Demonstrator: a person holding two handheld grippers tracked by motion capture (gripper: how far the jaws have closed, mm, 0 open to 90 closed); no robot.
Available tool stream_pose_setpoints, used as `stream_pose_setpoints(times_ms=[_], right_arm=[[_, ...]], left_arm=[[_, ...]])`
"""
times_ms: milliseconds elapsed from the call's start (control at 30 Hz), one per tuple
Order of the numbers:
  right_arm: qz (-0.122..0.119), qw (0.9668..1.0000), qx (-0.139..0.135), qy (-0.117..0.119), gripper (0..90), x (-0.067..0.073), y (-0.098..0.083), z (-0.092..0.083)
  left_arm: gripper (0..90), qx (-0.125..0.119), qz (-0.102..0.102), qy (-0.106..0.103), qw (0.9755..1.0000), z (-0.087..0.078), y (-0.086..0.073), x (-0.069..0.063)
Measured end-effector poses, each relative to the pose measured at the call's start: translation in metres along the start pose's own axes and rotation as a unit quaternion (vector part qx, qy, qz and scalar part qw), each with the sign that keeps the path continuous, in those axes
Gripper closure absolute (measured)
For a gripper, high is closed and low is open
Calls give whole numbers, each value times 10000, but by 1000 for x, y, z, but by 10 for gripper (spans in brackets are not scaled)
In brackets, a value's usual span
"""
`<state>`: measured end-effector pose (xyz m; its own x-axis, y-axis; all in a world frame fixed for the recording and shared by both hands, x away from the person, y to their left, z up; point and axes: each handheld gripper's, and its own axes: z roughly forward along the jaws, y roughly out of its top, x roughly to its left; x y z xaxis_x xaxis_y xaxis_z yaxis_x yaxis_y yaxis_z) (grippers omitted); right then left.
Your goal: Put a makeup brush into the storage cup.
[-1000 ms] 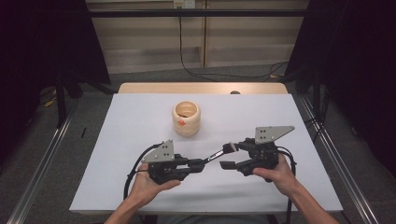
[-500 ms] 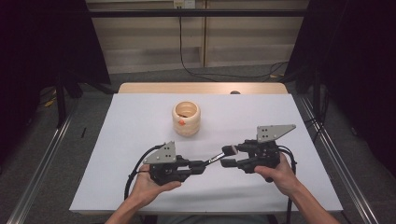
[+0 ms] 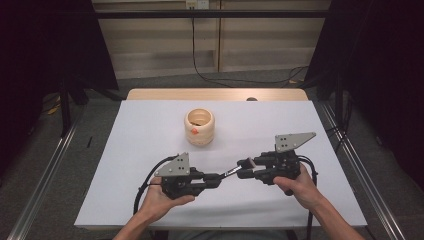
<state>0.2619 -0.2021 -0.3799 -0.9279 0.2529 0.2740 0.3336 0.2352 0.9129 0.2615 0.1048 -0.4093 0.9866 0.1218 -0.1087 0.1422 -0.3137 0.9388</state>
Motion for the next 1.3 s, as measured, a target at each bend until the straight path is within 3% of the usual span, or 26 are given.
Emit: stream_pose_setpoints(times_ms=[400, 567, 800, 900, 1300], right_arm=[[15, 9999, -37, 122, 765, 0, 0, -1], [2, 9998, -64, 168, 774, 3, 1, 1], [-17, 9999, -52, 137, 775, 4, 2, 0], [-12, 9999, -74, 90, 774, 4, 2, -1], [-13, 10000, -82, -23, 775, 5, 4, -4]], left_arm=[[774, 35, -2, 6, 10000, 2, -3, 2], [734, -17, -59, 101, 9999, 1, -5, 3], [595, -171, -130, 204, 9996, 1, -4, 1], [543, -223, -121, 350, 9991, 0, -4, 2], [142, -361, -416, 566, 9969, -1, -5, 4]])
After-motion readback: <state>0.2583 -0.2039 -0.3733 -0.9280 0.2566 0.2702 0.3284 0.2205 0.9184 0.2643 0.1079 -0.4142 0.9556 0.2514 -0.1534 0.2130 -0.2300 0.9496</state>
